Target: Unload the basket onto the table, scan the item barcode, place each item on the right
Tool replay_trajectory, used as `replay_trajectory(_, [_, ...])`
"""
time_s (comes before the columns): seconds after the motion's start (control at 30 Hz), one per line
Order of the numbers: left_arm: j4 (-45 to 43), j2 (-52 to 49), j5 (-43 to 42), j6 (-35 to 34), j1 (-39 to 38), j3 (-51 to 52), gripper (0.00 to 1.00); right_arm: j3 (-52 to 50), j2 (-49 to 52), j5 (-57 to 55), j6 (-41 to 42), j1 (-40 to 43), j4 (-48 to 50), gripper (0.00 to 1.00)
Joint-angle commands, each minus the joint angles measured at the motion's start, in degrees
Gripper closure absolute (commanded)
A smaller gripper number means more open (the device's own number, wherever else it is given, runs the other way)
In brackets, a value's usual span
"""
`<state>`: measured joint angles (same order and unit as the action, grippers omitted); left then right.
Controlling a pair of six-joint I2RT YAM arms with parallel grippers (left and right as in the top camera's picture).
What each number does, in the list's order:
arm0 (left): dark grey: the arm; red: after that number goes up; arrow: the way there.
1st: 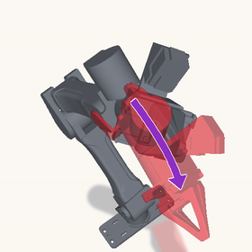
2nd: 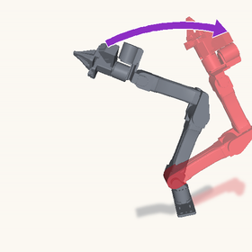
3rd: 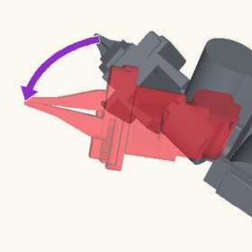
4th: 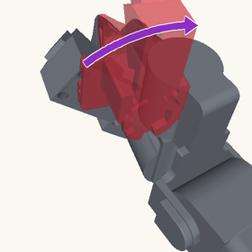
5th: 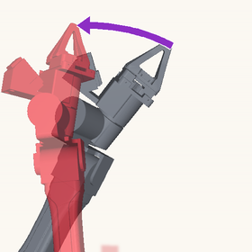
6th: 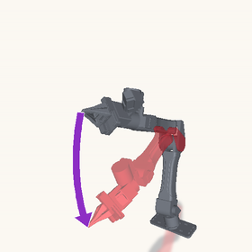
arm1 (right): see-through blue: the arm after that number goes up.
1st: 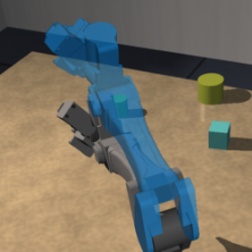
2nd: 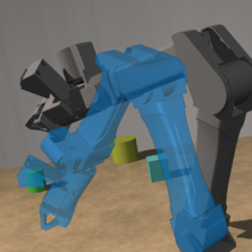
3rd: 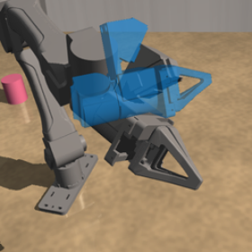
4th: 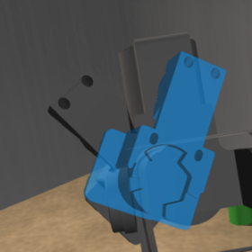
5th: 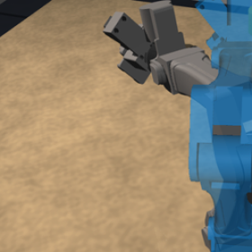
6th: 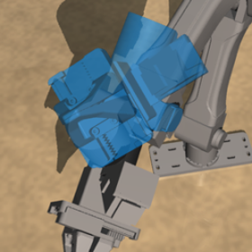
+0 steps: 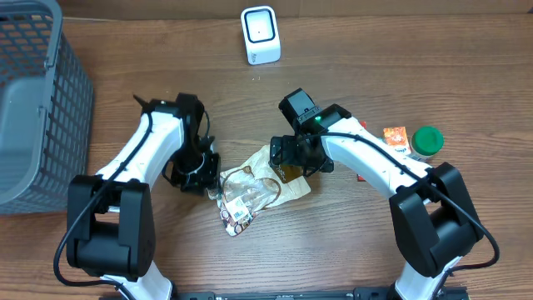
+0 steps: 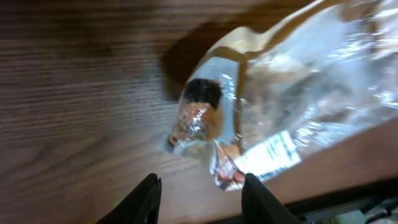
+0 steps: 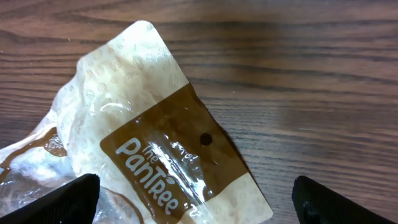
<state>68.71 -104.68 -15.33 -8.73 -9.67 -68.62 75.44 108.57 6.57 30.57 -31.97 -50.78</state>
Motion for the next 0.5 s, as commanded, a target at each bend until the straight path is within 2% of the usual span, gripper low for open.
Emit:
replay_trajectory(0.0, [-1.99, 0.87, 0.50, -0.76, -0.17, 2.86, 0.64, -2.03, -2.05, 1.27, -0.63, -0.28, 1.51, 0.00])
replay_trajectory(0.13, [-6.47, 0.87, 0.50, -1.95, -0.17, 5.49, 0.64, -4.76, -2.05, 1.68, -0.81, -0.28, 4.09, 0.00])
replay_trajectory(0.3, [-11.80, 0.87, 0.52, -4.39, -0.22, 8.48, 0.64, -7.61, -2.05, 8.83, -5.38, -0.28, 8.90, 0.00])
replay_trajectory(0.47, [-15.28, 0.87, 0.52, -5.62, -0.90, 10.62, 0.64, -9.55, -2.05, 10.27, -5.31, -0.28, 10.64, 0.00])
